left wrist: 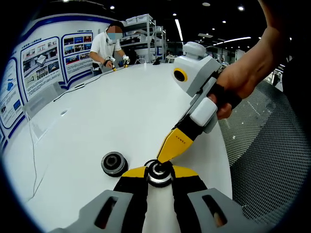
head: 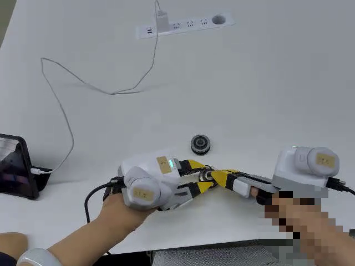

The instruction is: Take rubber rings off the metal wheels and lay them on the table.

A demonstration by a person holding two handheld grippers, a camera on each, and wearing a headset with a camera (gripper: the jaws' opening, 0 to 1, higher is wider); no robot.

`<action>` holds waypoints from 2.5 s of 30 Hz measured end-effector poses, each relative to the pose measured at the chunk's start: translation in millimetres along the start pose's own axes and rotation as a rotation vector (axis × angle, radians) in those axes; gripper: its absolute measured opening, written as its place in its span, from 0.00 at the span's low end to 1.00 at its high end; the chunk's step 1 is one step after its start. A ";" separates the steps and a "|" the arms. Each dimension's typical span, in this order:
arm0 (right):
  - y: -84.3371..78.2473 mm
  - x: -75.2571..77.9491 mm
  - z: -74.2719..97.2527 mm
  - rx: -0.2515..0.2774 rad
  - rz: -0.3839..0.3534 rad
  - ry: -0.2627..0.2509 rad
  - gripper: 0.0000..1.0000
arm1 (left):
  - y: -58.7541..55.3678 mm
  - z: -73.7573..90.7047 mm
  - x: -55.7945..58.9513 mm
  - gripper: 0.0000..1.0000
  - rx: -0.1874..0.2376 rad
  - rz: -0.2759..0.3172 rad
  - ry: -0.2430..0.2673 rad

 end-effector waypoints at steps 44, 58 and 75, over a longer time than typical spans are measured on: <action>22.5 -9.6 14.2 0.089 -0.027 0.021 0.02 | -2.0 5.7 -7.6 0.27 0.008 0.034 0.020; 37.2 22.0 38.1 0.147 -0.065 -0.058 0.02 | -1.5 5.3 -7.6 0.26 0.008 0.043 0.025; 24.6 57.6 52.7 0.120 -0.066 -0.191 0.02 | -2.4 6.7 -7.6 0.30 0.012 0.049 0.031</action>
Point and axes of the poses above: the centre of the closed fingertips' face, and the gripper's own axes: z roughly backward along the fingers, x roughly to its right, y roughly out of its top, the point moved 1 cm from there along z, roughly backward along the fingers, and after that the axes turned 12 degrees about z, right-handed, at the moved point
